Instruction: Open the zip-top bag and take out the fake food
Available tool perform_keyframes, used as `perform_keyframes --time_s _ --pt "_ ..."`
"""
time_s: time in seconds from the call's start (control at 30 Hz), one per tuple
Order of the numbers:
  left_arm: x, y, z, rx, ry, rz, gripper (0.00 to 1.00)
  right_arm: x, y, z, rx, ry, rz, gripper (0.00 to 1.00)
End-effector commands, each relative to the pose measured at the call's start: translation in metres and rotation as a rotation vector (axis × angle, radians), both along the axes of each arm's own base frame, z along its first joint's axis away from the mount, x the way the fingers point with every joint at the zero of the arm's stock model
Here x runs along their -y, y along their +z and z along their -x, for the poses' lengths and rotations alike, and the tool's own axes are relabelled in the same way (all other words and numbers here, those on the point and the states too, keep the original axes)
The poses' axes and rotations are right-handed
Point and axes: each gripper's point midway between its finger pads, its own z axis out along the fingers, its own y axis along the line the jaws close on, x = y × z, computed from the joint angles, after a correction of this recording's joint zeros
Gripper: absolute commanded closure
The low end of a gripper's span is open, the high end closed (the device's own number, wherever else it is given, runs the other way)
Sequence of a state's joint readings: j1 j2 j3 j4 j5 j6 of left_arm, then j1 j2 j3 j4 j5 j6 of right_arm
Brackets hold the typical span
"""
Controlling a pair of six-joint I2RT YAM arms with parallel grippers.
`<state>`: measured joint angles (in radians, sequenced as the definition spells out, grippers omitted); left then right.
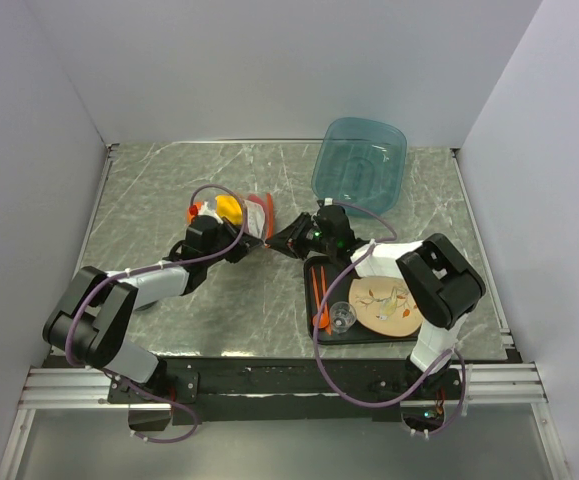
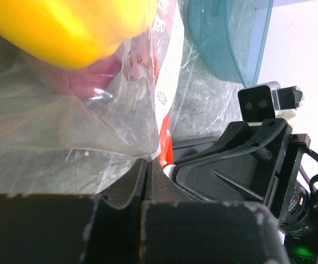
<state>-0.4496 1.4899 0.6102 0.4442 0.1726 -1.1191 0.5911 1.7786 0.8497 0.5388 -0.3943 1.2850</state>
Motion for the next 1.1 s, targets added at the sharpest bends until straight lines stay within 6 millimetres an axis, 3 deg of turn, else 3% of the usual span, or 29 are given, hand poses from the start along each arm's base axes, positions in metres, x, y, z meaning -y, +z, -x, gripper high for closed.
perform_keyframes --time_s 0.0,0.23,0.5,0.83,0.9,1.07 --pt "0.008 0.016 0.001 0.047 -0.04 0.014 0.99 -0.005 0.012 -0.01 0.039 0.003 -0.041 0.79" --pt "0.003 0.02 0.006 0.052 -0.037 -0.005 0.99 -0.004 0.005 -0.015 0.03 -0.009 -0.029 1.0" --pt "-0.003 0.018 0.023 0.024 -0.06 -0.023 0.99 0.001 0.008 -0.032 0.046 -0.066 -0.003 1.0" --pt "-0.018 0.031 0.051 0.026 -0.056 -0.033 0.99 0.008 0.01 -0.067 0.063 -0.135 0.028 1.0" --pt "-0.02 0.034 0.056 0.024 -0.059 -0.037 0.99 0.015 0.007 -0.075 0.063 -0.152 0.047 1.0" --pt "-0.028 0.035 0.069 0.022 -0.06 -0.055 0.99 0.032 0.023 -0.099 0.115 -0.191 0.102 1.0"
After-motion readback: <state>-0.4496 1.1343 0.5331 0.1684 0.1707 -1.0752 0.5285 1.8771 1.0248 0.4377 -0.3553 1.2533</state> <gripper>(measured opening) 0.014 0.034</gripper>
